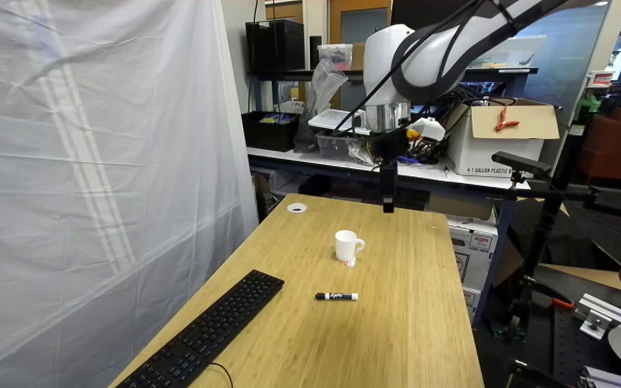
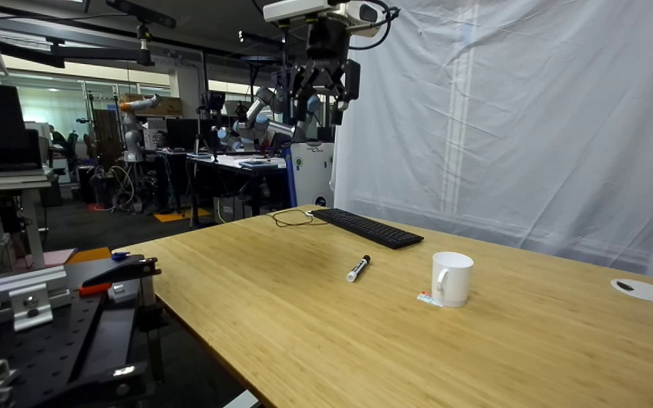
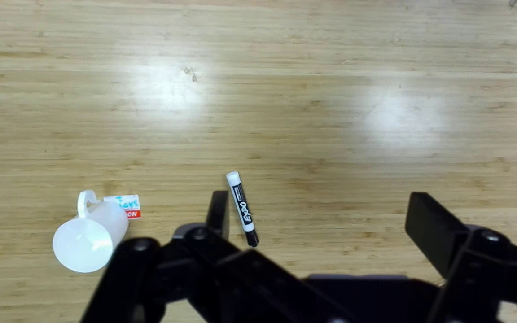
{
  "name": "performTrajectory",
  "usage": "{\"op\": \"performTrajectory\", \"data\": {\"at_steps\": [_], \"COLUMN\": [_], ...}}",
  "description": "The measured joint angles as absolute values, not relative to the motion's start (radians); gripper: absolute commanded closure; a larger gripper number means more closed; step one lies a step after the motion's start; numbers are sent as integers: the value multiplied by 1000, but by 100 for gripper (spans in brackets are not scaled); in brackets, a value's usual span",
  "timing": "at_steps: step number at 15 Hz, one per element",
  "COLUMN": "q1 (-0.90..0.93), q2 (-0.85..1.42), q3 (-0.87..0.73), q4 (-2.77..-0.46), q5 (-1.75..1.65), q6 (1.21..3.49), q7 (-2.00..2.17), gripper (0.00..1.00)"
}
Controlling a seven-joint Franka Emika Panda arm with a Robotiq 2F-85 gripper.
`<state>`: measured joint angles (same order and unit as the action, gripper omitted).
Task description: Put the marker in the mug
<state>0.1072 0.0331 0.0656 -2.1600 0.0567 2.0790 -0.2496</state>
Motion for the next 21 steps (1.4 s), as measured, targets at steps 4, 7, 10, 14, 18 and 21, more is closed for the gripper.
{"op": "performTrajectory", "data": {"at_steps": [4, 7, 10, 14, 18, 21], "q1": [107, 107, 109, 134, 144, 144], "q2": [171, 283, 383, 482, 502, 502], "q3": [80, 81, 94, 112, 113, 113], "q4": [-2079, -2001, -1913, -1806, -1761, -1760], "q5": [22, -7, -39, -77, -89, -89], "q6": [2115, 2123, 2123, 2116, 2073, 2071], "q7": [-250, -250, -250, -250, -248, -248], "gripper": [0, 0, 0, 0, 0, 0]}}
